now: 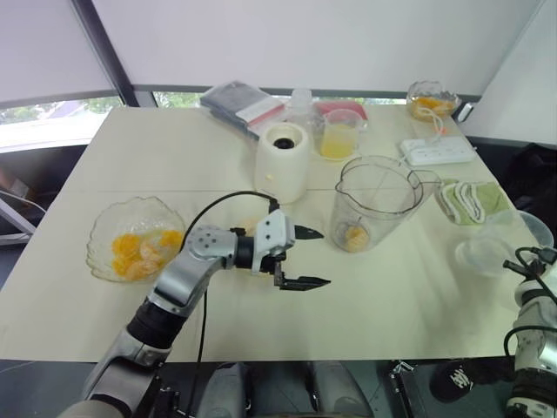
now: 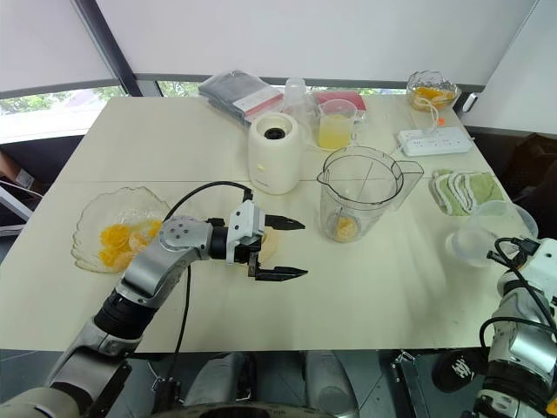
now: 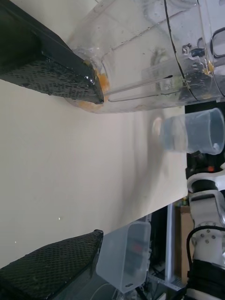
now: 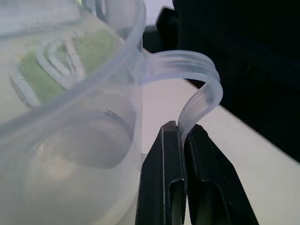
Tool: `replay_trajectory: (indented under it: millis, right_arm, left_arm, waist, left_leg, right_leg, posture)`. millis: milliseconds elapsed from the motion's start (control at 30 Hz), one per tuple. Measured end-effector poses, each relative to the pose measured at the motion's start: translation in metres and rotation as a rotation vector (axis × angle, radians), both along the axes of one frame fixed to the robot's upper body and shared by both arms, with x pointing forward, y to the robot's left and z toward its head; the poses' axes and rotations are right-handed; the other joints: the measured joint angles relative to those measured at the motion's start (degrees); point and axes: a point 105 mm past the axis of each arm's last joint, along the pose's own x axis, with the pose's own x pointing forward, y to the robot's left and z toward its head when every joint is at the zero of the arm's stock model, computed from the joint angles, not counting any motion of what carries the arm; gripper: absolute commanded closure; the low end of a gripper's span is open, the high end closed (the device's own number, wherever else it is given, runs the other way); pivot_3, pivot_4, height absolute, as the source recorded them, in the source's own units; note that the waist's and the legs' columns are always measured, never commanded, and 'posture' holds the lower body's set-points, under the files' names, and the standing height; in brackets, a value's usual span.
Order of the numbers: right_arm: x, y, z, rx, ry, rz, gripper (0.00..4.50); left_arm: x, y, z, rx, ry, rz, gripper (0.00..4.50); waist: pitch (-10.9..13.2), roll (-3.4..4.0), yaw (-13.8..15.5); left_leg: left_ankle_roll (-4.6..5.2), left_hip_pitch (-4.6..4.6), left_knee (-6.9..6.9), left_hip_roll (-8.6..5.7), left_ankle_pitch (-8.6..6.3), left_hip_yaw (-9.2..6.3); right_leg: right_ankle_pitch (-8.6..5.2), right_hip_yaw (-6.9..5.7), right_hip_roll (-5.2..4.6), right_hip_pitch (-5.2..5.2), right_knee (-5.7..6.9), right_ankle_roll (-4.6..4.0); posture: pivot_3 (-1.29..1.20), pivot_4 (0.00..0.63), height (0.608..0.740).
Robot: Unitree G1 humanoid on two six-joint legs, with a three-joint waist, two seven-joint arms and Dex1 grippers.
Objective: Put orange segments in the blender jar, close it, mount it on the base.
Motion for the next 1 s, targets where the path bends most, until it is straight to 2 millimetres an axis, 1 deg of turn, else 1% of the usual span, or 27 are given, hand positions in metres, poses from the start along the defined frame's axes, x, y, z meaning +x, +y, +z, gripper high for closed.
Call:
replay_trajectory:
  millis: [267, 433, 500, 600, 700, 833, 1000]
  right_arm:
    - [0.005, 0.021, 0.037, -0.032, -0.053, 0.058, 4.46]
    - [0.011, 0.031, 0.056, -0.043, -0.025, 0.095, 4.46]
    - [0.016, 0.034, 0.067, -0.046, -0.029, 0.109, 4.46]
    - [0.026, 0.038, 0.096, -0.080, -0.052, 0.136, 4.46]
    - [0.035, 0.042, 0.119, -0.125, -0.052, 0.169, 4.46]
    - [0.044, 0.049, 0.133, -0.175, -0.006, 0.218, 4.46]
    - [0.048, 0.053, 0.157, -0.283, 0.023, 0.259, 4.46]
  left_arm:
    - [-0.001, 0.001, -0.004, 0.007, 0.022, 0.007, 0.00]
    - [-0.001, 0.000, -0.004, 0.002, 0.022, 0.003, 0.00]
    - [-0.001, -0.001, -0.003, -0.002, 0.022, -0.001, 0.00]
    - [-0.001, -0.005, -0.001, -0.010, 0.015, -0.013, 0.00]
    - [-0.001, -0.007, -0.001, -0.013, 0.010, -0.019, 0.00]
    - [-0.002, -0.009, -0.006, -0.008, 0.014, -0.030, 0.00]
    - [0.000, -0.010, -0.008, -0.018, 0.006, -0.029, 0.00]
  waist:
    - [0.0, 0.03, 0.1]
    - [0.0, 0.02, 0.2]
    - [0.1, 0.03, 0.1]
    - [0.1, 0.04, 0.1]
    - [0.1, 0.01, 0.2]
    - [0.1, -0.01, 0.4]
    - [0.1, -0.01, 1.1]
  left_leg:
    - [0.00, -0.05, -0.05, 0.00, 0.00, 0.00]
    - [0.00, -0.06, -0.05, -0.01, 0.00, 0.01]
    - [0.00, -0.06, -0.05, -0.01, 0.00, 0.04]
    - [0.00, -0.07, -0.07, -0.01, 0.00, 0.03]
    - [0.00, -0.08, -0.15, -0.01, 0.00, 0.03]
    - [0.00, -0.10, -0.36, -0.05, 0.01, 0.06]
    - [0.00, -0.13, -0.64, -0.06, 0.01, 0.11]
  right_leg:
    - [-0.01, 0.00, -0.02, -0.06, -0.01, 0.00]
    - [-0.01, 0.00, -0.04, -0.08, -0.01, 0.00]
    - [-0.01, 0.00, -0.04, -0.10, -0.01, 0.00]
    - [0.00, 0.00, -0.02, -0.13, 0.00, 0.01]
    - [-0.01, 0.00, -0.01, -0.15, -0.02, 0.01]
    - [-0.01, 0.04, -0.03, -0.26, -0.06, 0.04]
    - [0.08, 0.08, -0.02, -0.48, -0.05, 0.22]
  posture:
    - [0.00, 0.150, 0.740]
    - [0.00, 0.150, 0.740]
    - [0.00, 0.150, 0.740]
    - [0.00, 0.150, 0.740]
    - [0.00, 0.150, 0.740]
    - [0.00, 0.150, 0.740]
    - [0.00, 0.150, 0.740]
